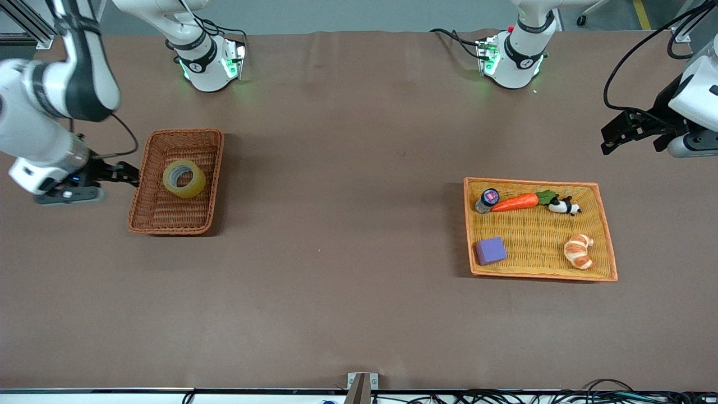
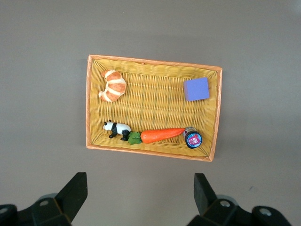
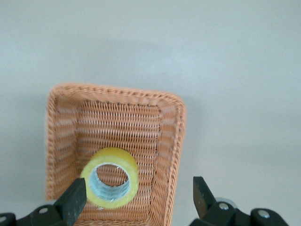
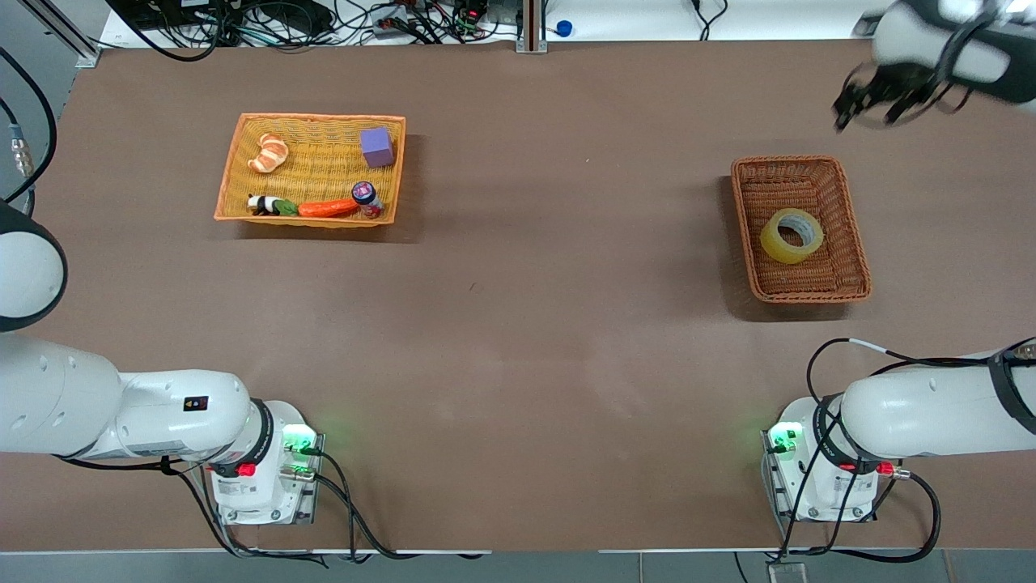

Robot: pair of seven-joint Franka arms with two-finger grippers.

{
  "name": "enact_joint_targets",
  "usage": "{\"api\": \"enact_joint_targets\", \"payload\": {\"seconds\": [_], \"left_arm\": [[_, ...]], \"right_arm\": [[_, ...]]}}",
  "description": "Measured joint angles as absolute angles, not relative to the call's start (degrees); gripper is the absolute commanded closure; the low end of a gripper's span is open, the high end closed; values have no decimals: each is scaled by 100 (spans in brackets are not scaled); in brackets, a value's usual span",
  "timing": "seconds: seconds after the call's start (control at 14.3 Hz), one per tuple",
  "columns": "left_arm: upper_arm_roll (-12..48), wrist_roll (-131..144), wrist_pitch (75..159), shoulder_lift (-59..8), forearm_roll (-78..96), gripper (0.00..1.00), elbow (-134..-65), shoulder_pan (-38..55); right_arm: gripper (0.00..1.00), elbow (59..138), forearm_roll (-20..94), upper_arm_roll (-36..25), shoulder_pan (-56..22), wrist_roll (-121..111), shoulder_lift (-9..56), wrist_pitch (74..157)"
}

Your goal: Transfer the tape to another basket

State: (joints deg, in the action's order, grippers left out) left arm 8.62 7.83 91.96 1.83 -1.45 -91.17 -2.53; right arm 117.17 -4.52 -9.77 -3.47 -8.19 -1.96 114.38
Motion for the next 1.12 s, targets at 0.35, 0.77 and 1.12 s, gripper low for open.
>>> {"api": "enact_joint_targets", "payload": {"seconds": [0.35,0.77,1.12], "left_arm": [[864,648,9216,183,-127,0,-9102,-253],[868,542,9220,184,-63,0,-9008,-251],[875,537,9219,183,-43,0,-9003,-228]], "right_arm": [[0,9777,-432,-589,152,-433,-232,9541],[0,8441,-7,-481,154,368,-137,8480],[0,8436,42,-464,152,469,-7,8451]]}}
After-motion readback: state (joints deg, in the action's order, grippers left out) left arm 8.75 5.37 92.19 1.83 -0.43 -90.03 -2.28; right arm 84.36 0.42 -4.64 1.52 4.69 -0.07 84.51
